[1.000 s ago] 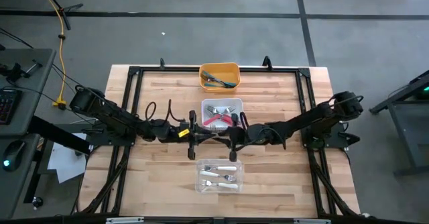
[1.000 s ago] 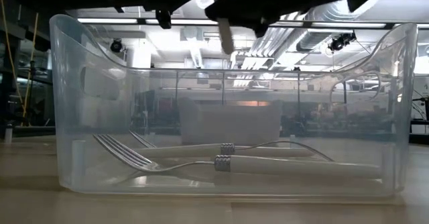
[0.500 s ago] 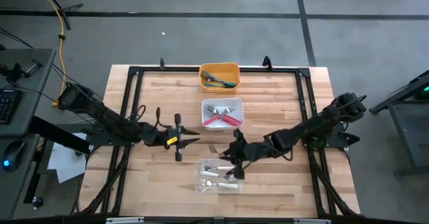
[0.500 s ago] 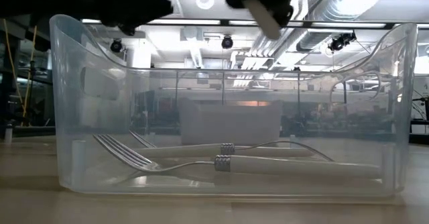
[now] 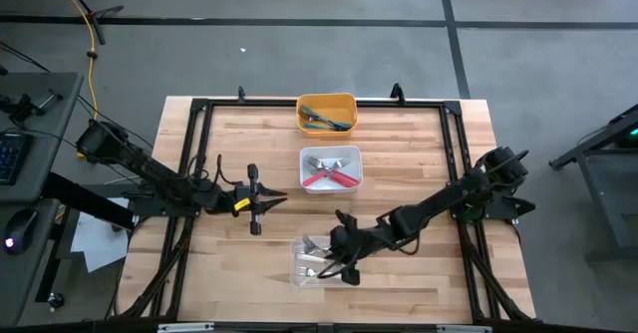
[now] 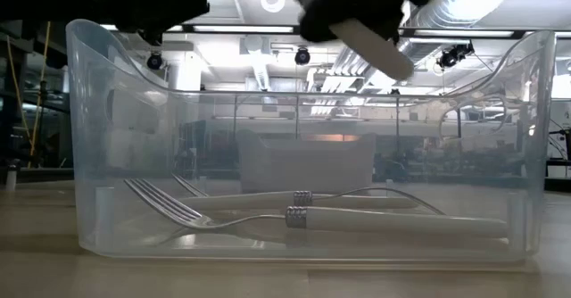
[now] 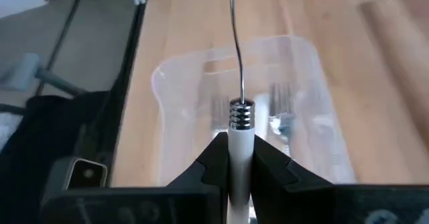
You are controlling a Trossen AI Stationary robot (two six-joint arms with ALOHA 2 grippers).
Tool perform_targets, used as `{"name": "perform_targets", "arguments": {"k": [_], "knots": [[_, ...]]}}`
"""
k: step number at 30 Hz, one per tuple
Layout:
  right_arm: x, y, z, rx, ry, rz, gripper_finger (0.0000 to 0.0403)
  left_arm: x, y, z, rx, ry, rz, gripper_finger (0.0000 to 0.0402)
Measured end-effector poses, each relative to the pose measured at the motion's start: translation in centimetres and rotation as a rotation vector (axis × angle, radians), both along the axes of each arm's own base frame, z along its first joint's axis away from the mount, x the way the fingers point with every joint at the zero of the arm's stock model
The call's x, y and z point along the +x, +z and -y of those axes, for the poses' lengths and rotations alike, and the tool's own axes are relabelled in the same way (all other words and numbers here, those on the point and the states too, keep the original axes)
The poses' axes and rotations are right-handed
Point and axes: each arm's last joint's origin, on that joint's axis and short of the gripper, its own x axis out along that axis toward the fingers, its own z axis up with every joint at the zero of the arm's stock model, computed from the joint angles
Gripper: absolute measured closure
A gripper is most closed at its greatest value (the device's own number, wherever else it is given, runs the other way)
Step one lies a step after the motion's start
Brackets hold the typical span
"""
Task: Sort silverware by color (type)
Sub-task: Put the white fork into the transparent bin
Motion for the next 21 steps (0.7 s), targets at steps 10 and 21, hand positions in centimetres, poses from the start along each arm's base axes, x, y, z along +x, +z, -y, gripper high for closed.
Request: {"name": "perform_targets", "arguments": {"k": [10, 21], "knots": [[0.5, -2.7, -0.4, 0.119, -0.013, -0.158, 0.0372, -0.1, -0.1, 0.1, 0.006, -0.015, -0.021, 0.0367], [1.1, -4.6, 0.2, 0.120, -0.014, -0.225, 0.0372, -0.1, -0.1, 0.1, 0.004, -0.016, -0.024, 0.0367]]}}
